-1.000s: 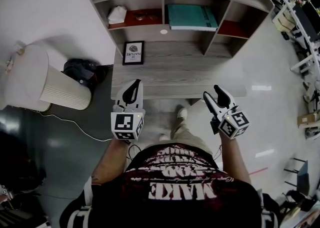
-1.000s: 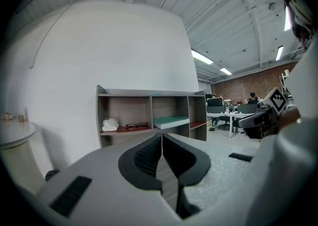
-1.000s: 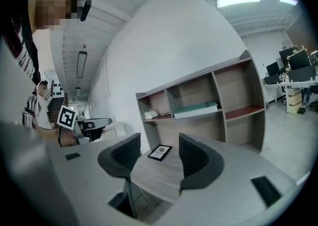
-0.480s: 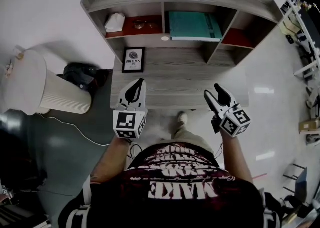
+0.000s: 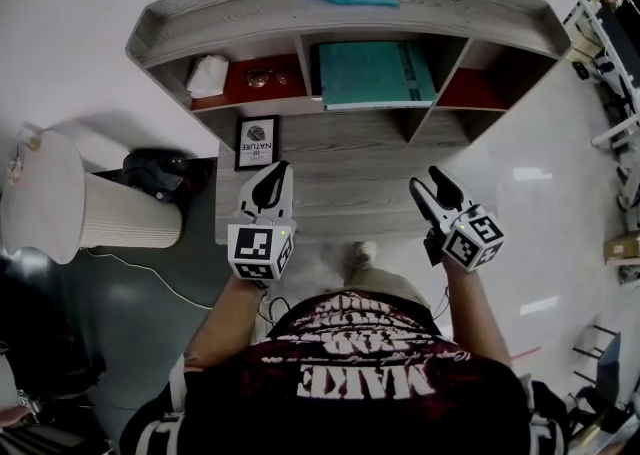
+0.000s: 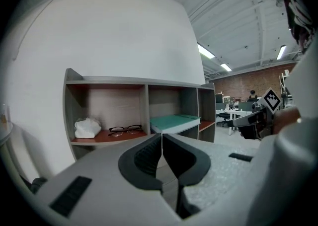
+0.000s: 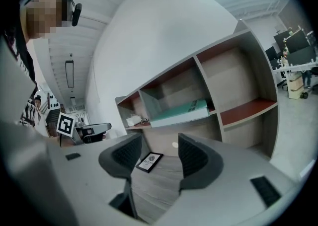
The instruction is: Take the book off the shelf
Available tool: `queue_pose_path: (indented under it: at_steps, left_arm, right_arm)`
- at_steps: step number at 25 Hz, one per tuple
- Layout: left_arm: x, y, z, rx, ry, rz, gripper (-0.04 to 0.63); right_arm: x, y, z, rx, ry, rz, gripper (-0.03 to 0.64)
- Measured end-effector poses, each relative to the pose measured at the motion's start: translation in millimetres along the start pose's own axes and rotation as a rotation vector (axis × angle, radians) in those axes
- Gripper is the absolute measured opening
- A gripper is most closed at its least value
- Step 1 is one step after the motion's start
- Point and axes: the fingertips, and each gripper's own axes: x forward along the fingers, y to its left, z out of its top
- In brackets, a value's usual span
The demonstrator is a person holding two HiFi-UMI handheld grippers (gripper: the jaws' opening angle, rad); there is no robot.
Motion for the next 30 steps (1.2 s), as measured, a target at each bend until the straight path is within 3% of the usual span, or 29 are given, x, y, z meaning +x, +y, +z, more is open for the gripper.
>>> queue_pose_path:
  at_steps: [17,26,30]
  left_arm:
    - [109,2,21,0.003,0.016,0.019,0.012]
    - [164,-12,27,0.022,0.019,0.012,0.012]
    - [179,-15,20,0.030,0.042,0.022,0.013]
  right_arm:
    - [63,-96,36,0.152,-0.021,0.015,0.230]
    - [94,-144,44,0.484,-0.023,0.076,0.269]
    - [107,-151,57,0.548,-0.035,0.135,0.291]
